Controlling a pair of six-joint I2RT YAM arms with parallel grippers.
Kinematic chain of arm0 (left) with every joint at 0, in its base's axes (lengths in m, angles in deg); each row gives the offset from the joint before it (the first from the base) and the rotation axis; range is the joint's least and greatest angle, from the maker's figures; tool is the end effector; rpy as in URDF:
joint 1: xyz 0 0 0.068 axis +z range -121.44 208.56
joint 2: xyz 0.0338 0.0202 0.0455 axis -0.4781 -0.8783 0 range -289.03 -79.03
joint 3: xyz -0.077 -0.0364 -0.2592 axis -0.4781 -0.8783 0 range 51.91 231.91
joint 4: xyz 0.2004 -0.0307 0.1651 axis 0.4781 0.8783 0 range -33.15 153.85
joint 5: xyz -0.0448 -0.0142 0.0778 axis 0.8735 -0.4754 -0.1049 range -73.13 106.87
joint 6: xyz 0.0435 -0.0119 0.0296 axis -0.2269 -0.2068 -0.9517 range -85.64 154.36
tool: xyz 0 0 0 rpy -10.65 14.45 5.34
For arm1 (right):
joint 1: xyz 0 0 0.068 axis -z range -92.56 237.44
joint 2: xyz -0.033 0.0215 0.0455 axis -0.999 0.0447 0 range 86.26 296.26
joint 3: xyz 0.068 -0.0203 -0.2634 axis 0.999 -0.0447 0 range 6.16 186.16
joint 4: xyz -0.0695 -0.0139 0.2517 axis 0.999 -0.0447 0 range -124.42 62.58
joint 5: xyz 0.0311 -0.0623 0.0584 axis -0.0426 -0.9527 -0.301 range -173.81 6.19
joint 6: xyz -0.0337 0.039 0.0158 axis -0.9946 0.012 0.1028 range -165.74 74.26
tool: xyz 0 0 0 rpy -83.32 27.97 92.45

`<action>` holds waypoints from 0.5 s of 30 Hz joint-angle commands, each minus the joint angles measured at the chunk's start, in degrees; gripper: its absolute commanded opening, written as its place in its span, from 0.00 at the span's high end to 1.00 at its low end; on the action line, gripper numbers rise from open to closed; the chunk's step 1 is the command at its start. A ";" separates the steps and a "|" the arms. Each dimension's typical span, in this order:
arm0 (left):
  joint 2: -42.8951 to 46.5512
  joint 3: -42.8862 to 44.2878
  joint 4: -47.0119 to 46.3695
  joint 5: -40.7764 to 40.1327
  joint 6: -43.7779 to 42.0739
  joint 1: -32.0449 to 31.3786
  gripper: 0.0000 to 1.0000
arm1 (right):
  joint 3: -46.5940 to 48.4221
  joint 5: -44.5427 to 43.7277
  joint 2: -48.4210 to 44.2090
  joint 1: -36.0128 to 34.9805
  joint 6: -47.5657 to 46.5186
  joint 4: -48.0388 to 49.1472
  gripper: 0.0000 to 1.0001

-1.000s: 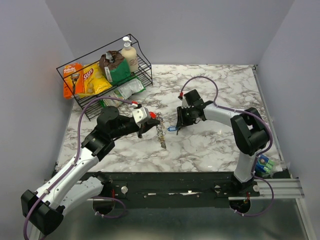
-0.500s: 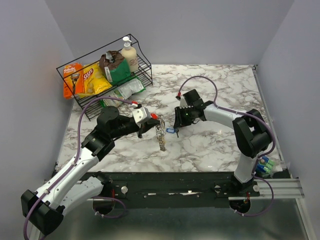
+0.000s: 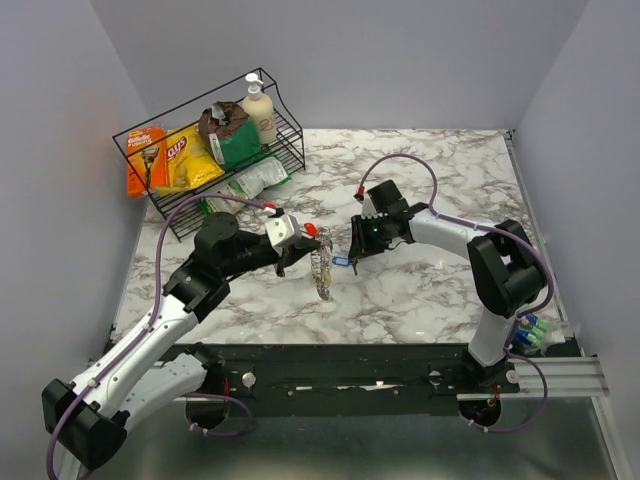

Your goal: Put the keys on the keyring

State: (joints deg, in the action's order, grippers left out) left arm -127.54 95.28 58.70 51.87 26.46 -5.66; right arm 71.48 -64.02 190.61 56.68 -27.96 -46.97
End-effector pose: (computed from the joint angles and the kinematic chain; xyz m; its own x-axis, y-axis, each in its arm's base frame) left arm 0.1513 -0.1275 0.3365 0.0284 0.1170 -0.9927 0.9364 0.3443 0.0674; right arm 0.3114 0.1995 0.1698 -0.8916 -0.1962 -0.4080 -0.3786 0.8173 0.4344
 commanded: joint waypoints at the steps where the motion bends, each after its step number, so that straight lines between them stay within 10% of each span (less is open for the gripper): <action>1: -0.35 1.54 -3.25 1.38 -0.01 -0.24 1.00 | -0.81 0.25 1.11 -0.26 0.76 -1.10 0.61; 15: -0.36 1.80 -2.73 2.17 -0.27 -0.41 1.00 | -0.54 2.18 3.75 -0.17 1.38 0.30 0.61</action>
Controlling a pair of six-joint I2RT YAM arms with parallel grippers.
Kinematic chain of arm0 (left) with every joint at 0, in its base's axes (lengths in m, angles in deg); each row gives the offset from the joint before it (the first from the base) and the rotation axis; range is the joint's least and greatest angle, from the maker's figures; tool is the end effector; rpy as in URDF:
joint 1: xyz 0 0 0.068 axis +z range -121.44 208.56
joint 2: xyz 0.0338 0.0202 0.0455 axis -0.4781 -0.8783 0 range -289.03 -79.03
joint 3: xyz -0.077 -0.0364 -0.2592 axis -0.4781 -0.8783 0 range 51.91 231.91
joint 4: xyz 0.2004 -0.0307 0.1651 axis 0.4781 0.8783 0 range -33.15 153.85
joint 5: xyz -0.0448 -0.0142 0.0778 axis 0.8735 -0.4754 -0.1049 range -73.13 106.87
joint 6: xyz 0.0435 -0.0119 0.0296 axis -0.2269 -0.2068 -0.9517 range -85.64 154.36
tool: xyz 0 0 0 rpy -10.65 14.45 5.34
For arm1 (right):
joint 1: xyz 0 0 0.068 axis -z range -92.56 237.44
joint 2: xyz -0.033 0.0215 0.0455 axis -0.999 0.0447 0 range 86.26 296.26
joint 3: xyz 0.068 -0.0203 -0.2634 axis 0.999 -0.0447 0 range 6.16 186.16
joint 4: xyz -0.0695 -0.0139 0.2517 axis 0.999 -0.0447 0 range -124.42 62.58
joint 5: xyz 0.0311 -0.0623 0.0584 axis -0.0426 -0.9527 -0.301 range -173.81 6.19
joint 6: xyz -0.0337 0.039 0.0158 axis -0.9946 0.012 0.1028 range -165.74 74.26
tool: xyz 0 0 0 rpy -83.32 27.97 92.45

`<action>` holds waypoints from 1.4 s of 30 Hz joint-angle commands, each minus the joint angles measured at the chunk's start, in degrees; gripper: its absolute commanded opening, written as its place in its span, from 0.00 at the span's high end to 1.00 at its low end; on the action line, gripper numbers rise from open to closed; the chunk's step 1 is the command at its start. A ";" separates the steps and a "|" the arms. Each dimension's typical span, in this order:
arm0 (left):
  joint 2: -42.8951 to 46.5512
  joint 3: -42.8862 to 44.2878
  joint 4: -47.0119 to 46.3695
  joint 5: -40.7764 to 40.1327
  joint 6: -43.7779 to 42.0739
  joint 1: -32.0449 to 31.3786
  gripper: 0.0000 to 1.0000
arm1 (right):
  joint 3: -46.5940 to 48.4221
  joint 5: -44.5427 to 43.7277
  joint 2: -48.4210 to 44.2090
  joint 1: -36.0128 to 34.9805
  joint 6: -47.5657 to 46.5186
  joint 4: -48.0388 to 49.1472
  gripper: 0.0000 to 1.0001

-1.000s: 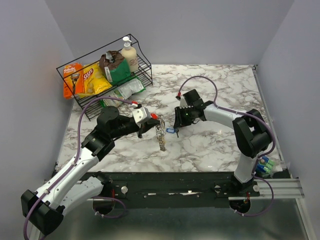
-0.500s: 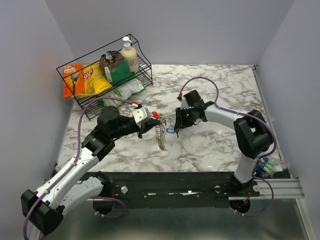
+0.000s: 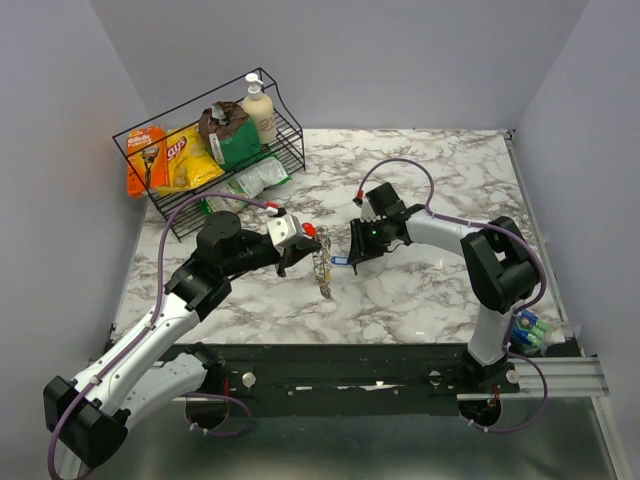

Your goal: Put the keys on the keyring

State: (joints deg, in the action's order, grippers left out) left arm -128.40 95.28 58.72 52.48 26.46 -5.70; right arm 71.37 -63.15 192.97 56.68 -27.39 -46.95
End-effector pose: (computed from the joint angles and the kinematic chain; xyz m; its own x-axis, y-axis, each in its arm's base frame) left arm 0.1536 -0.1296 0.3339 0.0164 0.1242 -0.9921 0.9411 0.3333 0.0573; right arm 0.3125 0.2007 0.1550 -0.9105 -0.1990 -0.3624 -0.3568 0.8211 0.4455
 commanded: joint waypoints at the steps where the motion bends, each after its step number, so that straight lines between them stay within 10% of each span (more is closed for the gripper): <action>1: 0.41 1.80 -2.75 1.56 -0.27 -0.37 1.00 | -0.43 1.31 1.30 -0.26 0.90 0.63 0.62; 42: 0.58 1.98 -1.96 0.60 -0.36 -0.81 1.00 | 1.06 -9.31 -3.36 -4.65 -12.02 1.34 0.51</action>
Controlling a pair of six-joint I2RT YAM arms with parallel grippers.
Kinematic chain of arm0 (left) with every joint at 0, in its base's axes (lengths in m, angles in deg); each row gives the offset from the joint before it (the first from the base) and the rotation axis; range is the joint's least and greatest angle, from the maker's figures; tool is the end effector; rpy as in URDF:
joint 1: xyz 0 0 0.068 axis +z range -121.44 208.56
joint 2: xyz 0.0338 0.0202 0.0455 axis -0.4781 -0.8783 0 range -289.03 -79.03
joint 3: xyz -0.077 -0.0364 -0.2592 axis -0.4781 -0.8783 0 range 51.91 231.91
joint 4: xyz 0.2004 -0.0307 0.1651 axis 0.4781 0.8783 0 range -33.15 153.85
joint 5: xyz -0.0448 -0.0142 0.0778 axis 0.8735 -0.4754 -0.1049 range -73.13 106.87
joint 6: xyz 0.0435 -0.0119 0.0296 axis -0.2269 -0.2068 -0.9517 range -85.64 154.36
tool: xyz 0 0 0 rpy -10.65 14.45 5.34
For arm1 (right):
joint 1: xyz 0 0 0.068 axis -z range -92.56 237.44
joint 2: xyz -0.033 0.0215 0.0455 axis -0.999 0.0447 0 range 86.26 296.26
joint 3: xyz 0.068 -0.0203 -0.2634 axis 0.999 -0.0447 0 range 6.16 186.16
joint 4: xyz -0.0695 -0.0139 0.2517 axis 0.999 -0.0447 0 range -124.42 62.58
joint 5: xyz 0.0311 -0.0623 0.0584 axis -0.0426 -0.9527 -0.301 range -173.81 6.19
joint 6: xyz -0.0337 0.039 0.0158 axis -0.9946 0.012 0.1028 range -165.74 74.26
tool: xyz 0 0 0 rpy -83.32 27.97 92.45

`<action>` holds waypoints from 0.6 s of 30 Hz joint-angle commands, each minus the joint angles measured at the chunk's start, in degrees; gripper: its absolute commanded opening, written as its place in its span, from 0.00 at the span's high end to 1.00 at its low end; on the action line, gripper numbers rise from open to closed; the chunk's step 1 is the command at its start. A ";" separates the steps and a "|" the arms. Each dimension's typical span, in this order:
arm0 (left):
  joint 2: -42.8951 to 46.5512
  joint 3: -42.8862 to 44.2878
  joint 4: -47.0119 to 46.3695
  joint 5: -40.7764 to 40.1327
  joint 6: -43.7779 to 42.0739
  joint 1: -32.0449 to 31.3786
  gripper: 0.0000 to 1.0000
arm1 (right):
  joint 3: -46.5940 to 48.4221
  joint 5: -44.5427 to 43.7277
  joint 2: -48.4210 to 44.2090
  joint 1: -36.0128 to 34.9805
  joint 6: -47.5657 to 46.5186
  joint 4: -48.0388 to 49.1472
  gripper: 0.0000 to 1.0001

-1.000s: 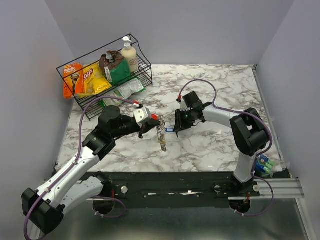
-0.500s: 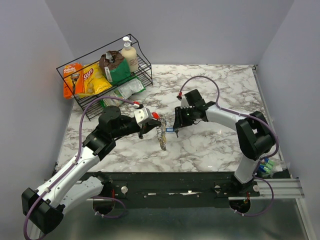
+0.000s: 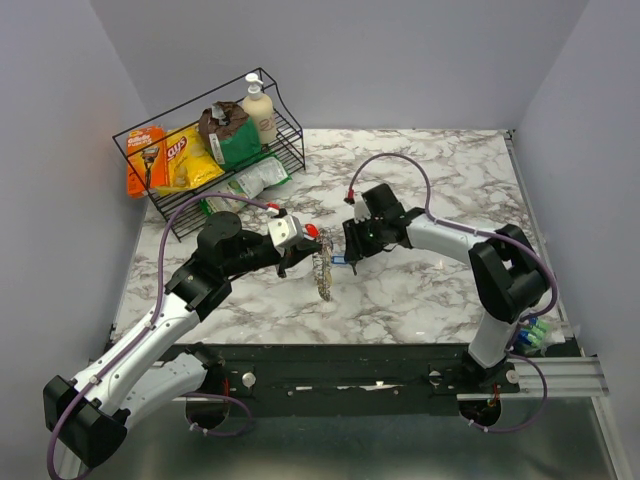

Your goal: Put the keys on the keyring

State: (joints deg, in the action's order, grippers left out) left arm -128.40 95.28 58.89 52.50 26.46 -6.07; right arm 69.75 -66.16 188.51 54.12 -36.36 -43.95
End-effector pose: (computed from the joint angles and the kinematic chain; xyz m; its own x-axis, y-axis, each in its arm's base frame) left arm 0.1527 -0.1306 0.3336 0.0148 0.1257 -0.9920 0.9435 0.3267 0.0555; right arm 0.3002 0.2104 0.1766 -0.7859 -0.3306 -0.5225 -0.5472 0.7654 0.3388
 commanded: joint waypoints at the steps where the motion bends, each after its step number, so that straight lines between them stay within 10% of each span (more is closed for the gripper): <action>1: 0.58 1.98 -2.13 0.57 -0.36 -0.44 1.00 | 2.94 -7.01 1.19 -2.36 -3.23 -1.92 0.51; 18: 1.02 1.71 -2.13 0.66 -0.62 -0.52 1.00 | 5.75 -12.29 5.58 -5.35 -6.05 -3.42 0.59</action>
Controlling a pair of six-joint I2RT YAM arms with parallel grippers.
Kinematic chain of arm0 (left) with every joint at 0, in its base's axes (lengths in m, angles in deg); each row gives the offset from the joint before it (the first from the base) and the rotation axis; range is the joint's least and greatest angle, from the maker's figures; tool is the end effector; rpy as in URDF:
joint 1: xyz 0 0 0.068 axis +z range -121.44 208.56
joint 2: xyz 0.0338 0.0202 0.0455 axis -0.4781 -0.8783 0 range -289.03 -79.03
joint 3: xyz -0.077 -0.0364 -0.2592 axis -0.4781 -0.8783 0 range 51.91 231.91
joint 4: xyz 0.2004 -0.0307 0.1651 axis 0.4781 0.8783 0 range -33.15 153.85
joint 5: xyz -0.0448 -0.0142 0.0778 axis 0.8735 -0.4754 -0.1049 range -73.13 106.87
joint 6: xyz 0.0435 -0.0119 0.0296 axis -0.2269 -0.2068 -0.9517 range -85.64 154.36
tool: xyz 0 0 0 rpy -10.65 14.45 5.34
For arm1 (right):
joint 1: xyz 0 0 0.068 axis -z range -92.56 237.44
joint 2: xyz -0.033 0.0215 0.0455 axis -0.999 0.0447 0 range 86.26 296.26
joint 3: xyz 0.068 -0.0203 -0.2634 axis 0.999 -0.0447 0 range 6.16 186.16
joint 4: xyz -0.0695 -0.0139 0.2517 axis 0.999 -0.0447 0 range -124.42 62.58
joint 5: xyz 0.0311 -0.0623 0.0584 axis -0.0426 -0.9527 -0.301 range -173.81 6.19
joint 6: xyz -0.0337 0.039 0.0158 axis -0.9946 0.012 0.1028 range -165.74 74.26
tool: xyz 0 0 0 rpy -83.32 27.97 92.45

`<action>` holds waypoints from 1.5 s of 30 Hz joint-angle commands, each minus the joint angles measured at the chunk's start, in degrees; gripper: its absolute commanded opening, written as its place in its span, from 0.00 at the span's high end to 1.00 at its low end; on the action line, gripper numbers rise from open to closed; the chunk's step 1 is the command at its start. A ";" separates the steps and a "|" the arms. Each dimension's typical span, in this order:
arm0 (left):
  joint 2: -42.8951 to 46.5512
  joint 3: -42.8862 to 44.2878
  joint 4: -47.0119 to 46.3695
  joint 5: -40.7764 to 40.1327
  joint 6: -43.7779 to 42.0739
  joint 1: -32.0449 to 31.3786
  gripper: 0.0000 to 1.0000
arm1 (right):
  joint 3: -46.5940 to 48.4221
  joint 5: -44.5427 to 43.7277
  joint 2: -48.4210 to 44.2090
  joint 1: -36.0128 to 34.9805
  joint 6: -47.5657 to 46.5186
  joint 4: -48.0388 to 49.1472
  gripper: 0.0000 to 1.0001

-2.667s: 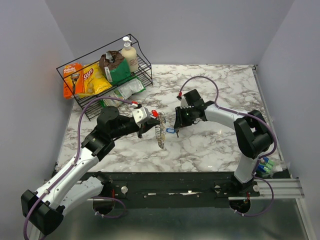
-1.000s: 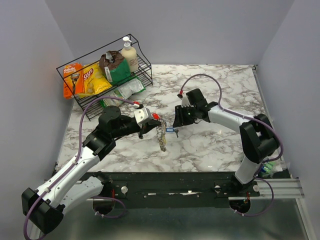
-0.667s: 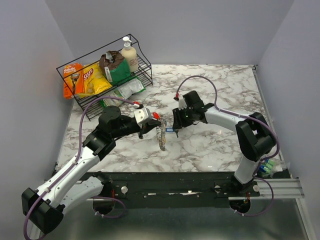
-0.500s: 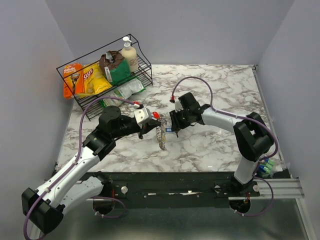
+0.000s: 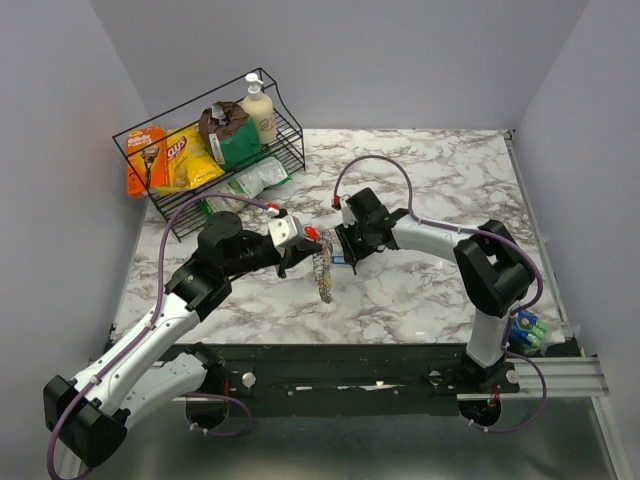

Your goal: Put the keys on the keyring

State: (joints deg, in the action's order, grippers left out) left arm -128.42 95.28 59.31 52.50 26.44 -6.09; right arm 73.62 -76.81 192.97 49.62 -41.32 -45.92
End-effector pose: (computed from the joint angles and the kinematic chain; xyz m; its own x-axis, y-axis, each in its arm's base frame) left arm 0.1527 -0.1306 0.3328 0.0089 0.1301 -0.9915 0.9439 0.3261 0.0513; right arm 0.2990 0.2377 0.1653 -0.7171 -0.4596 -0.5240 -0.6064 0.7820 0.1440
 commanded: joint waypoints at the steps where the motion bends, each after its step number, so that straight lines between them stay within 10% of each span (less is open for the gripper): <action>1: 1.13 1.71 -2.55 0.57 -0.60 -0.50 1.00 | 1.88 -1.56 1.04 -0.85 -1.17 -1.45 0.59; 9: 0.96 1.80 -2.72 0.75 -0.60 -0.50 1.00 | 1.71 -0.59 1.56 -1.02 -1.17 -1.27 0.65; 18: 1.13 1.98 -2.55 0.49 -0.87 -0.59 1.00 | 1.36 0.55 0.16 -1.02 -1.17 -0.92 0.99; 34: 1.84 3.65 1.93 -1.54 -1.74 -1.03 1.00 | -2.42 5.21 -11.62 -1.02 -2.23 0.57 0.99; 45: 1.75 3.73 2.55 -2.33 -1.83 -1.56 1.00 | -4.97 5.04 -3.19 -0.67 3.66 3.12 0.96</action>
State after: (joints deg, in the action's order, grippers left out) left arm -127.85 96.48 63.18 51.15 25.35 -7.21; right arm 70.71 -71.76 186.35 49.16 -40.70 -44.15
